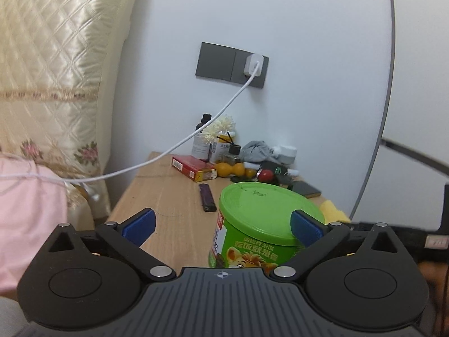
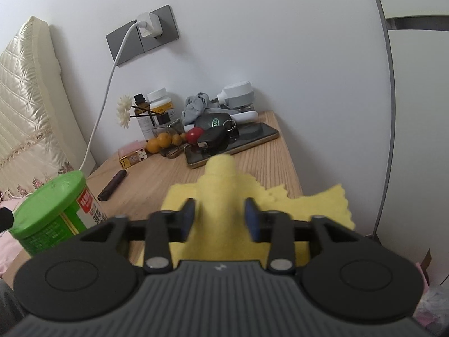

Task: Clean container
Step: 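Set the green can upright on the table with the left gripper, then lower the yellow cloth to the table and open the right gripper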

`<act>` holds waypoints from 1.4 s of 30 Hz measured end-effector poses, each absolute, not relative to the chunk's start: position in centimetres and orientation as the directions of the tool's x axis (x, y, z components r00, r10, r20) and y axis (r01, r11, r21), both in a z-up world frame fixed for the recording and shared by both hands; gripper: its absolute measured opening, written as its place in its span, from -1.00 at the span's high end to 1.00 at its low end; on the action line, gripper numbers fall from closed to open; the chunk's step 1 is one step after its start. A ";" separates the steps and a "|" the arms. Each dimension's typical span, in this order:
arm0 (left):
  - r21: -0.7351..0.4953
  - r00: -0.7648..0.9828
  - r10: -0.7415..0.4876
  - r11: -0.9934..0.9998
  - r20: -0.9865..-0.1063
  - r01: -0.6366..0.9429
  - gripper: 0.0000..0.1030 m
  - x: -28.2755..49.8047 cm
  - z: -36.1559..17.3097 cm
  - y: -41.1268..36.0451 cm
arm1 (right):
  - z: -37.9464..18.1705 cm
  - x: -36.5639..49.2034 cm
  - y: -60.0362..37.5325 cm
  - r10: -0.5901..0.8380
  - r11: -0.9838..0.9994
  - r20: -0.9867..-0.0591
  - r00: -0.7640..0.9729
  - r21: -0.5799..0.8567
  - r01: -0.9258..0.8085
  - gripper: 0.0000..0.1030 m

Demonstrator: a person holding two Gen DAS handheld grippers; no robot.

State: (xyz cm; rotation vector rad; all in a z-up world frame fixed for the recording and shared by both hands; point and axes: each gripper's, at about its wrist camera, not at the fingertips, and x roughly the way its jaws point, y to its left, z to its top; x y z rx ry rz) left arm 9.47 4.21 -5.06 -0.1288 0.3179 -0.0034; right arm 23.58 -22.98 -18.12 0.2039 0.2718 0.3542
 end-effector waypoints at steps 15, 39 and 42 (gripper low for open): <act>-0.103 0.940 -0.021 0.995 -0.340 -0.015 -1.00 5.9 -2.3 3.7 | -13.8 14.3 -21.1 0.404 0.910 -0.177 0.897 0.178 -0.375 -0.57; -0.126 0.926 0.043 0.987 -0.374 -0.097 -1.00 2.3 -3.2 4.0 | -13.7 6.7 -19.8 0.312 0.950 -0.161 0.936 0.066 -0.305 -1.00; -0.125 0.924 0.040 0.988 -0.380 -0.094 -1.00 2.3 -3.4 3.9 | -13.8 6.8 -19.9 0.297 0.955 -0.169 0.940 0.077 -0.287 -1.00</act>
